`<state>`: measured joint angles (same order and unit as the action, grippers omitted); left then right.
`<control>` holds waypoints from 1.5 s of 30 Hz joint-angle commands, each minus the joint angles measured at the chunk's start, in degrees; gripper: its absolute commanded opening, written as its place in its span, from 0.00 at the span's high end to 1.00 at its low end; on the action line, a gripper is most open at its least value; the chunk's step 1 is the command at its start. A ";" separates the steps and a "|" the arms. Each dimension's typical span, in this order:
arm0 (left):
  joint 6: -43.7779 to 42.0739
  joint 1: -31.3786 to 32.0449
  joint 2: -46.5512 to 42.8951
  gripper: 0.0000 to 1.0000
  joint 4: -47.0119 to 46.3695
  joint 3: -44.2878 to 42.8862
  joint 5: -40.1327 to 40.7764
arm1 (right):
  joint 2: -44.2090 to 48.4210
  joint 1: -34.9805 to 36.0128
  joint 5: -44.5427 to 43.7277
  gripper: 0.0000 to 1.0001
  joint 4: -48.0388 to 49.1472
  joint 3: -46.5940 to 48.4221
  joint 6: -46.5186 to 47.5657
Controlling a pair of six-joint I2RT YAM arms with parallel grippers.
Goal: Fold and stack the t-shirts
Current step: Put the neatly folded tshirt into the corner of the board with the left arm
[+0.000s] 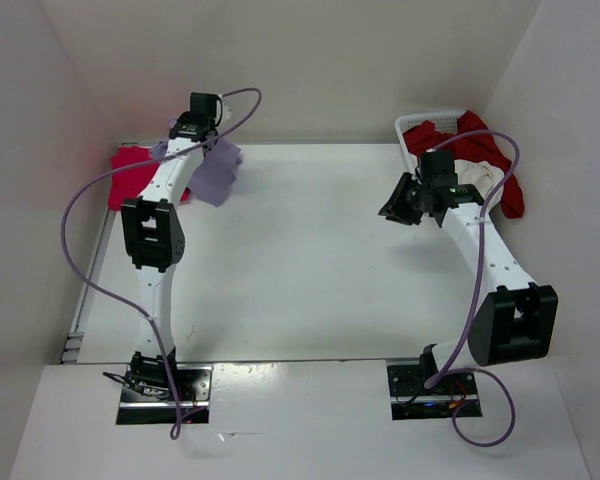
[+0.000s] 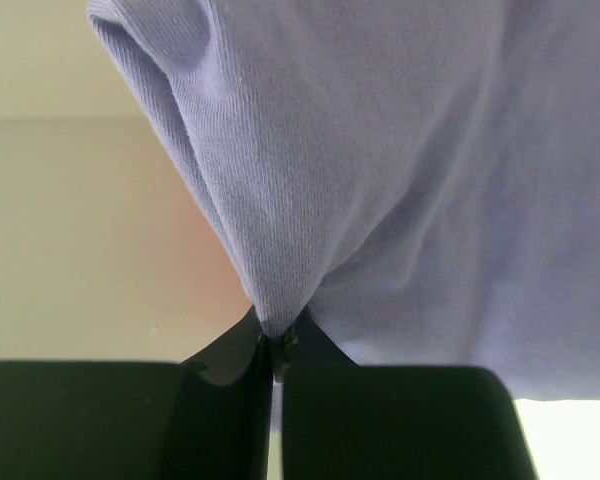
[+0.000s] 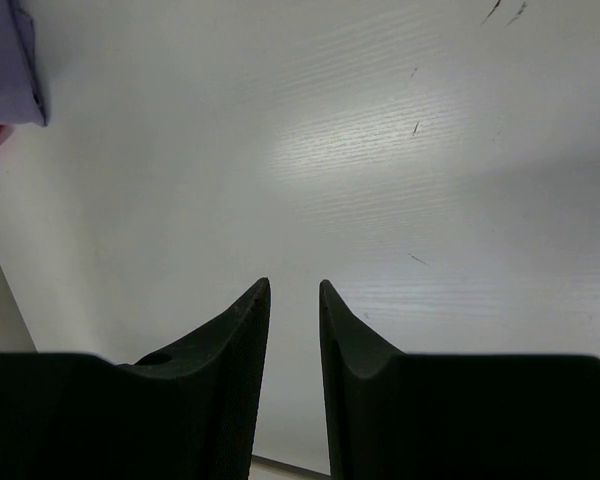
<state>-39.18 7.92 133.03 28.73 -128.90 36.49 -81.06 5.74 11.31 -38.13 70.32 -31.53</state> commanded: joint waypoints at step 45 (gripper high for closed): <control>2.54 -7.31 3.90 1.00 11.87 -23.24 -5.75 | -1.56 -0.38 0.91 0.68 -0.45 1.92 2.17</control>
<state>-37.08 0.34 136.88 41.45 -150.30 28.60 -82.54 5.74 11.84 -38.63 70.35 -30.15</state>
